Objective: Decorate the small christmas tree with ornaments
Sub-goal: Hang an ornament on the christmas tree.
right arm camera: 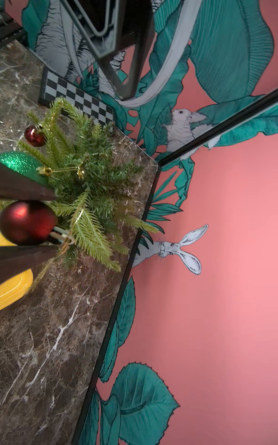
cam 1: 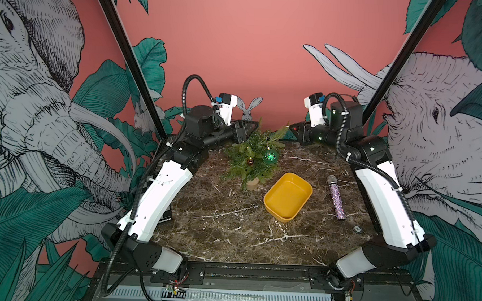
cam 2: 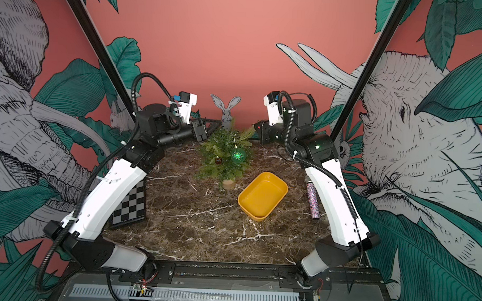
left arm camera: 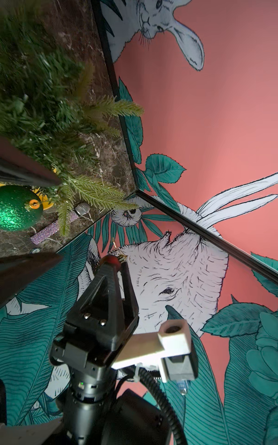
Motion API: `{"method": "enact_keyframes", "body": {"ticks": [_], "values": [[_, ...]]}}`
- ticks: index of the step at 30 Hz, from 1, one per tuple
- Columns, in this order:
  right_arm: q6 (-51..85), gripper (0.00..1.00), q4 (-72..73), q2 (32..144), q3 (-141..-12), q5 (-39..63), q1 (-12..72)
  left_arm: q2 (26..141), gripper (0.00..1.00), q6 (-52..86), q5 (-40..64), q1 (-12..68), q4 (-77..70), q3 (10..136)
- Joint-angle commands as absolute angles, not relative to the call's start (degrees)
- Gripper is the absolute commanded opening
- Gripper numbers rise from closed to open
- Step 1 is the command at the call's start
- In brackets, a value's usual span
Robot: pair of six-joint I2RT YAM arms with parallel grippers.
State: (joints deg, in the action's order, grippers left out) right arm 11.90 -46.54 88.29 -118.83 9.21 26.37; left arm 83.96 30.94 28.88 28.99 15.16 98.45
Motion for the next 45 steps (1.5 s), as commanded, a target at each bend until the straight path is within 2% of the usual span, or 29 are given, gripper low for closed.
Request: {"method": "enact_keyframes", "body": {"ticks": [1, 9, 20, 45], "values": [[14.8, 0.21, -40.1, 87.0, -117.2, 10.0, 24.3, 86.3, 0.46, 29.7, 29.6, 29.7, 18.0, 102.6], [17.6, 0.21, -36.3, 89.8, -116.4, 13.6, 20.4, 90.8, 0.46, 30.5, 30.1, 30.2, 17.5, 106.4], [18.3, 0.21, -35.7, 95.3, -118.9, 15.3, 19.8, 91.3, 0.48, 29.6, 29.8, 30.2, 17.7, 106.5], [18.4, 0.2, -34.9, 92.2, -112.9, 17.5, 19.8, 90.7, 0.48, 28.7, 29.0, 30.2, 17.6, 104.5]]}}
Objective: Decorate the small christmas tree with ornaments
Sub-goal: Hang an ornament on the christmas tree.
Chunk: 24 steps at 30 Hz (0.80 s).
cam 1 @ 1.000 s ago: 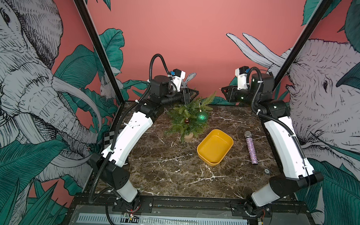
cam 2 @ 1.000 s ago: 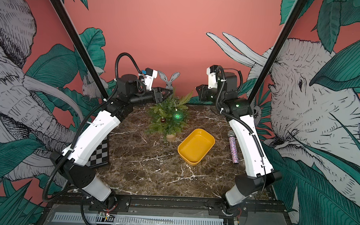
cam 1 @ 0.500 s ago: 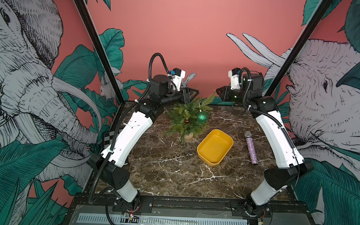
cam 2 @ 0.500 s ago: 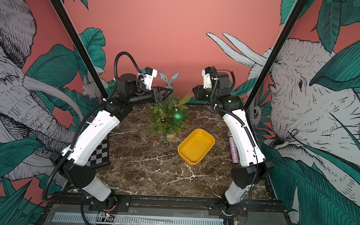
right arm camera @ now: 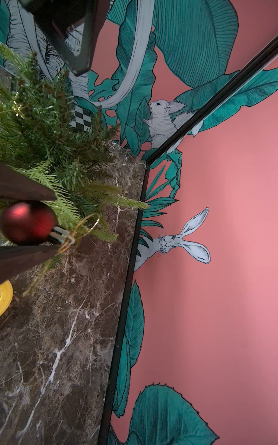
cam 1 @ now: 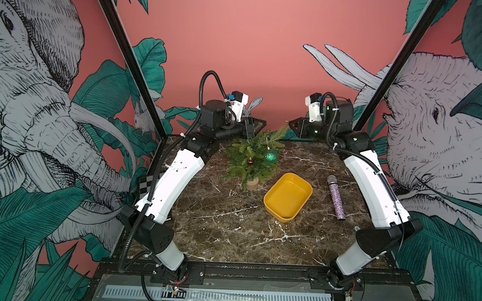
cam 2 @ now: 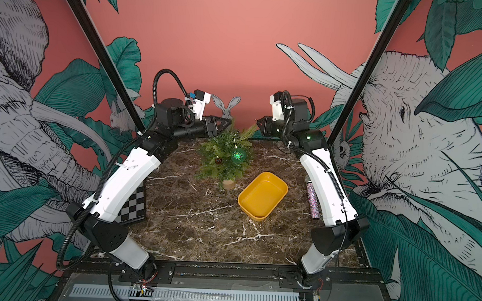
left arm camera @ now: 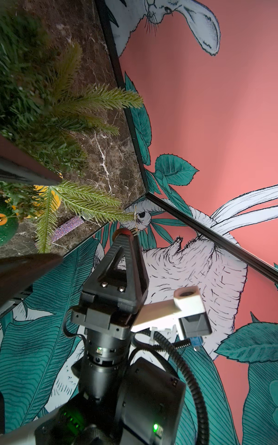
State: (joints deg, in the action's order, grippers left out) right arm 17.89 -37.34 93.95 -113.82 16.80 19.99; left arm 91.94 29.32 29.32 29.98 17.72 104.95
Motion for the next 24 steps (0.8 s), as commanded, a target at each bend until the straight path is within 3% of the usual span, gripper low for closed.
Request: {"method": "enact_keyframes", "body": {"ticks": [1, 24], "values": [[18.4, 0.2, -34.4, 92.2, -112.4, 17.5, 19.8, 90.7, 0.48, 28.7, 29.1, 30.2, 17.5, 104.4], [18.3, 0.19, -31.6, 90.0, -107.6, 20.4, 19.7, 90.9, 0.47, 28.9, 29.3, 30.2, 16.8, 103.5]]}}
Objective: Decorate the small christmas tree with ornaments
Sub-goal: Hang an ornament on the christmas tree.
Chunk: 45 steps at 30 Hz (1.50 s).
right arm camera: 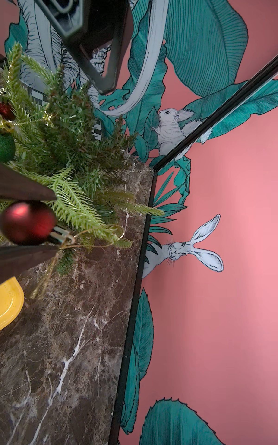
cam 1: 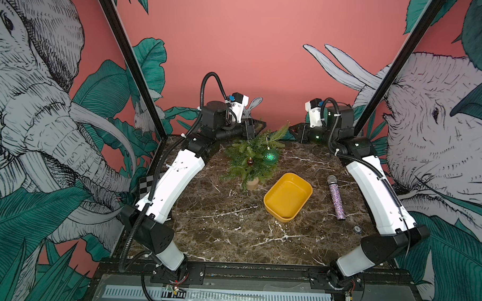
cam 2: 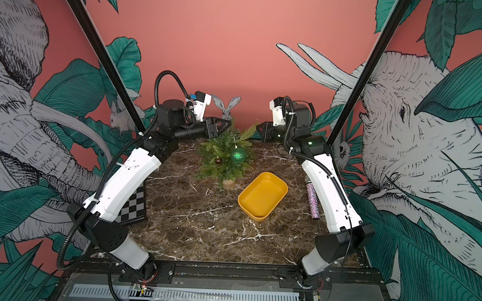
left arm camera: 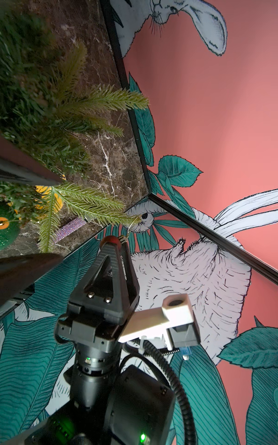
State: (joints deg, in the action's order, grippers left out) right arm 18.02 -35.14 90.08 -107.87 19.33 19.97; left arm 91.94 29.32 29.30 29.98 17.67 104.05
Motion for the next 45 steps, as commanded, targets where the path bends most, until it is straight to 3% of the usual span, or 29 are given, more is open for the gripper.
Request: {"method": "enact_keyframes", "body": {"ticks": [1, 45], "values": [[18.2, 0.2, -31.5, 90.2, -107.6, 20.5, 19.8, 90.8, 0.47, 29.0, 29.2, 30.2, 16.8, 103.4], [16.8, 0.21, -27.9, 87.8, -97.2, 21.0, 19.7, 91.0, 0.47, 29.1, 29.2, 29.9, 16.6, 103.1]]}}
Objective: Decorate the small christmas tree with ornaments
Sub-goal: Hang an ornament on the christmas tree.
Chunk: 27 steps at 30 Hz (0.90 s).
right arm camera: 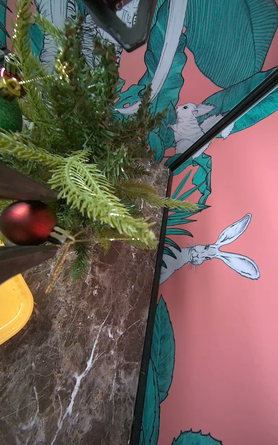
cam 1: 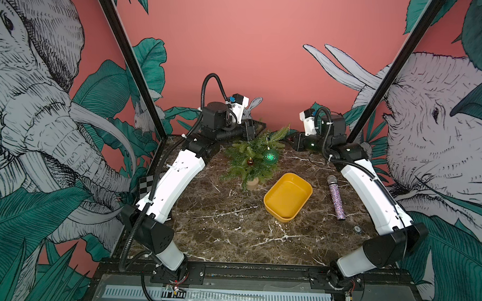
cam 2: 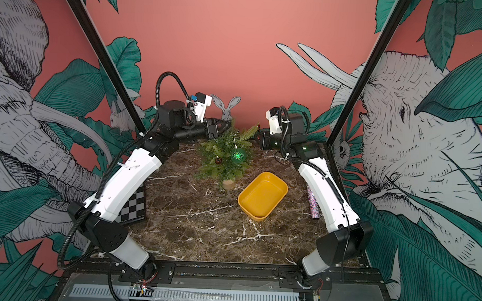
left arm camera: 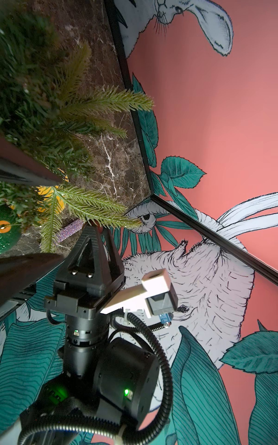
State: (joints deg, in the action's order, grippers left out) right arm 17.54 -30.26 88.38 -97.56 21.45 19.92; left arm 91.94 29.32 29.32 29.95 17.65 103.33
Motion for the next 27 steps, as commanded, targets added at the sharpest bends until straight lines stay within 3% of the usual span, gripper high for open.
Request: {"method": "enact_keyframes", "body": {"ticks": [1, 10, 17, 27], "values": [[16.7, 0.21, -27.9, 87.8, -97.1, 21.0, 19.7, 91.0, 0.47, 29.1, 29.2, 29.9, 16.7, 103.1], [17.6, 0.29, -25.6, 86.2, -94.1, 20.2, 19.5, 90.3, 0.47, 28.8, 29.1, 29.9, 16.8, 102.4], [17.5, 0.47, -25.0, 83.6, -91.2, 17.8, 19.3, 90.2, 0.47, 28.8, 29.3, 29.9, 16.7, 102.2], [18.0, 0.5, -24.6, 77.1, -85.8, 16.4, 19.2, 89.2, 0.47, 29.2, 29.9, 29.9, 16.9, 102.1]]}}
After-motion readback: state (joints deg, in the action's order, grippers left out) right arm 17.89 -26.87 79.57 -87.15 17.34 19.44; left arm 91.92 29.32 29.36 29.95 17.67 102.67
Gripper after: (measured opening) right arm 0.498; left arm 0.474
